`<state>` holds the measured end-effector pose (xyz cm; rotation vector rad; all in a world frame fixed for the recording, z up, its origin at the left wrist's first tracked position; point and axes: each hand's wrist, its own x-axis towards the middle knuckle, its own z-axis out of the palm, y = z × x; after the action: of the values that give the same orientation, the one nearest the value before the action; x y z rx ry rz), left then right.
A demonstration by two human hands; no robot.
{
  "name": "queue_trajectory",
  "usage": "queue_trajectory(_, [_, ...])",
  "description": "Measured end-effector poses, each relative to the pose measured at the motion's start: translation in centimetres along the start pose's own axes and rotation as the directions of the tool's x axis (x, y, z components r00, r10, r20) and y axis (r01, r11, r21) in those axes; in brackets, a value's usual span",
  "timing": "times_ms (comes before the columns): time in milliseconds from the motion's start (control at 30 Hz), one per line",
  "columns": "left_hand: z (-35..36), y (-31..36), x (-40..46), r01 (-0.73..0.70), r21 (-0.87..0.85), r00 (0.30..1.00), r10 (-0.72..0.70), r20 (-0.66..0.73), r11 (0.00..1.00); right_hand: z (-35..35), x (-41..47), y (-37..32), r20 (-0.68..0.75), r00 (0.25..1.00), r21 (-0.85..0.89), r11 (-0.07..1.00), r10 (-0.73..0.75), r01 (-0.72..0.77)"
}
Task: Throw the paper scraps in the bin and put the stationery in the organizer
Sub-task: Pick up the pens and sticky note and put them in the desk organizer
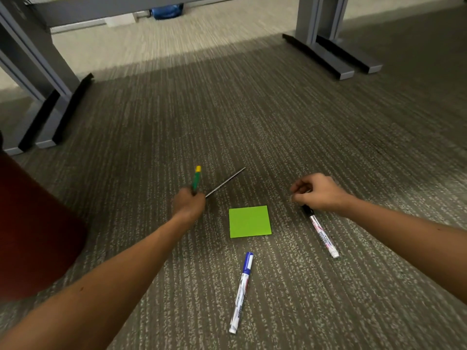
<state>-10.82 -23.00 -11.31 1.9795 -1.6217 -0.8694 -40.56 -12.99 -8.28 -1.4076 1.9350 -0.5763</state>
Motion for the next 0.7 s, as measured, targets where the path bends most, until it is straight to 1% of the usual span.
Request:
queue_trajectory(67, [0.8,0.8,-1.3,-0.171,0.094,0.982,0.162,0.101,0.981,0.5,-0.2,-0.3,-0.016,0.999,-0.107,0.994,-0.031,0.029])
queue_trajectory(133, [1.7,1.2,-2.7,-0.346,0.182,0.924,0.300,0.238,0.920,1.0,-0.4,-0.5,0.003,0.998,-0.253,0.966,-0.061,0.060])
queue_trajectory(200, [2.6,1.2,-3.8,-0.480,0.293,0.858,0.373,0.352,0.827,1.7,-0.6,-0.6,0.045,0.997,-0.324,0.943,-0.059,0.071])
queue_trajectory(267, [3.5,1.4,-4.3,-0.566,0.418,0.816,0.409,0.409,0.711,2.3,-0.7,-0.6,0.058,0.997,-0.334,0.940,-0.054,0.070])
queue_trajectory(300, [3.9,1.5,-4.3,-0.573,0.440,0.811,0.402,0.425,0.692,2.7,-0.7,-0.7,0.058,0.997,-0.327,0.943,-0.049,0.066])
queue_trajectory(333, [4.1,1.7,-4.2,-0.561,0.449,0.817,0.376,0.438,0.696,3.0,-0.6,-0.8,0.061,0.997,-0.316,0.947,-0.044,0.062])
queue_trajectory(433, [3.9,2.2,-3.6,-0.481,0.468,0.853,0.272,0.446,0.741,4.3,-0.4,-0.9,0.080,0.996,-0.286,0.956,-0.039,0.061])
queue_trajectory(500, [3.2,2.5,-3.2,-0.460,0.441,0.859,0.259,0.443,0.771,5.0,-0.2,-0.9,0.072,0.997,-0.239,0.970,-0.036,0.052])
queue_trajectory(533, [2.9,2.6,-3.1,-0.440,0.382,0.856,0.251,0.452,0.812,5.3,-0.1,-0.9,0.065,0.997,-0.201,0.979,-0.029,0.042])
queue_trajectory(600, [2.3,2.6,-2.9,-0.343,0.173,0.836,0.216,0.504,0.923,5.6,0.0,-0.9,0.072,0.997,-0.083,0.997,0.002,0.004])
queue_trajectory(633, [2.0,2.6,-2.9,-0.279,0.074,0.825,0.200,0.529,0.957,5.8,0.0,-1.1,0.092,0.995,-0.006,1.000,0.027,-0.027])
queue_trajectory(700, [1.5,2.8,-3.0,-0.192,-0.011,0.823,0.167,0.544,0.981,6.2,0.1,-1.5,0.149,0.987,0.154,0.984,0.062,-0.085])
